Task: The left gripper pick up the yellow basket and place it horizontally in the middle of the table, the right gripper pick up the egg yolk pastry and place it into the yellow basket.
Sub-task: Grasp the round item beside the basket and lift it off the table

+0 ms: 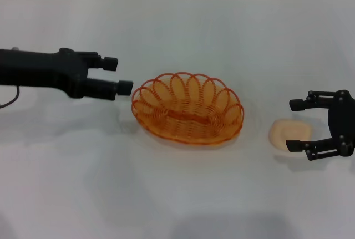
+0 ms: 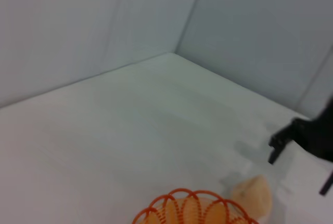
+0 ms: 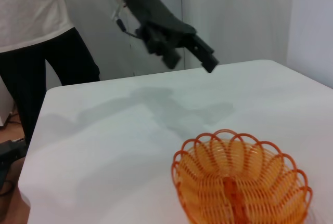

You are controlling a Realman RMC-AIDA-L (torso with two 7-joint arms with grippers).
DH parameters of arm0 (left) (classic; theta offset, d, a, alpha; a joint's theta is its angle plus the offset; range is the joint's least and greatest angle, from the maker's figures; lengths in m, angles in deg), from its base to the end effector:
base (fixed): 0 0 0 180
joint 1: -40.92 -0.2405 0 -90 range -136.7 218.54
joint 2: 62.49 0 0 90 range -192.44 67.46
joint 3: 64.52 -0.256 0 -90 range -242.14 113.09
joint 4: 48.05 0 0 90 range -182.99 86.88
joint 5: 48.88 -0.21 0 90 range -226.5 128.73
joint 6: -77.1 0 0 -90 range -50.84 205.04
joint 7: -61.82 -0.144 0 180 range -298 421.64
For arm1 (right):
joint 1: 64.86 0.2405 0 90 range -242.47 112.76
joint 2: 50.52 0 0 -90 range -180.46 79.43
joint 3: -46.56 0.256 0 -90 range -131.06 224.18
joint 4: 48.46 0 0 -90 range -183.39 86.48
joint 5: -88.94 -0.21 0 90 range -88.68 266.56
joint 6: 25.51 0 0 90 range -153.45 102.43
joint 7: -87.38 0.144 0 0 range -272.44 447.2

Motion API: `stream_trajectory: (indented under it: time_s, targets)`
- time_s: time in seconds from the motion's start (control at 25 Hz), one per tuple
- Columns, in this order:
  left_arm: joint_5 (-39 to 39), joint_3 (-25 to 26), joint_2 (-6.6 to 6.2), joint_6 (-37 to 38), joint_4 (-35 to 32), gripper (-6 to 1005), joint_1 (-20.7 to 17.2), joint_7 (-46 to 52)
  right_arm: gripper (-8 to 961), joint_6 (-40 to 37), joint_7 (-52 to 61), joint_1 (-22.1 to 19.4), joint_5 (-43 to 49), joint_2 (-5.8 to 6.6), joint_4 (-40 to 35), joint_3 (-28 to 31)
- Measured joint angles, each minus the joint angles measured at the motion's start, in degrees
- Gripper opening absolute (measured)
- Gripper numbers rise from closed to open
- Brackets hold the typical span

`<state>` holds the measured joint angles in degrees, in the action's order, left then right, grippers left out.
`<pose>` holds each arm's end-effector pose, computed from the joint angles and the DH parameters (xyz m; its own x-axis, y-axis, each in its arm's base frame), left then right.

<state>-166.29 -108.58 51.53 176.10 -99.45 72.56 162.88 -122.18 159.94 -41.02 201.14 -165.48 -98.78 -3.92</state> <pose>-0.2396 0.3405 0.0570 0.8039 0.4664 0.3691 0.5168 -0.8549 -0.0453 0.2681 0.3069 0.0361 0.9346 -0.1049 -0.3398 -0.1734 -0.9687 -0.1778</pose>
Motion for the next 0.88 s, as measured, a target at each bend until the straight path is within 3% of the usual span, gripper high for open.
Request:
stream_trajectory:
  time_s: [0.4, 0.52, 0.88]
  targets:
    - [3.18, 0.86, -0.75, 3.88, 0.00, 857, -8.74, -24.56, 817, -0.17, 3.34, -0.13, 2.15, 0.11, -2.75, -0.49]
    - [3.17, 3.46, -0.89, 4.96, 1.43, 857, -10.54, -28.54, 808, 0.16, 5.33, -0.05, 3.02, 0.15, -4.37, -0.38]
    - [2.58, 4.07, -1.24, 5.28, 3.48, 856, -11.02, -29.63, 783, 3.86, 12.45, 3.03, 10.50, -0.20, -7.45, -2.85]
